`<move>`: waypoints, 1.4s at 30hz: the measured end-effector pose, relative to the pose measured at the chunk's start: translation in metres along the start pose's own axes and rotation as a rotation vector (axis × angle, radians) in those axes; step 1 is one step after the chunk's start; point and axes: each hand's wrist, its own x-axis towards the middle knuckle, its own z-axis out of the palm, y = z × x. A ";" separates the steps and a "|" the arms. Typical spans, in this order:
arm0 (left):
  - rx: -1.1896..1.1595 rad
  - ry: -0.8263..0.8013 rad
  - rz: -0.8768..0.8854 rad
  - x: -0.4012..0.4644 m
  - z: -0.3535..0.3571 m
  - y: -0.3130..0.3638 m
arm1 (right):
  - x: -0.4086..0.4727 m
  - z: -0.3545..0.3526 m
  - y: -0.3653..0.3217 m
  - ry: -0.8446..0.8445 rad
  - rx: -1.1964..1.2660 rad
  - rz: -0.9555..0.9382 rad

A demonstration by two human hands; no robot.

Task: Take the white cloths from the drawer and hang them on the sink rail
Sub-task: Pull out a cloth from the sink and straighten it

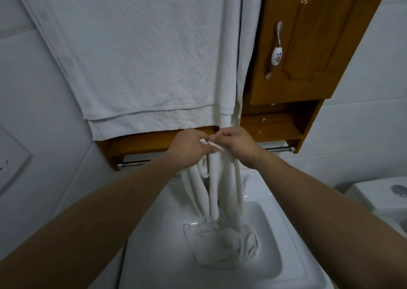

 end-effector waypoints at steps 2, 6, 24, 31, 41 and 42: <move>0.023 0.044 -0.019 0.001 -0.003 0.000 | -0.001 -0.005 0.001 -0.009 0.075 0.037; 0.113 0.057 -0.027 0.004 -0.006 0.002 | -0.006 -0.004 0.003 -0.034 0.120 0.038; 0.417 0.344 -0.227 0.019 -0.076 -0.079 | -0.038 -0.036 0.051 -0.051 -0.296 0.197; 0.477 0.382 -0.364 0.017 -0.093 -0.102 | -0.050 -0.061 0.073 0.080 -0.385 0.258; 0.368 0.179 -0.391 0.010 -0.060 -0.083 | -0.049 -0.061 0.062 0.181 -0.269 0.276; 0.328 0.167 -0.368 0.008 -0.054 -0.079 | -0.048 -0.057 0.056 0.184 -0.233 0.275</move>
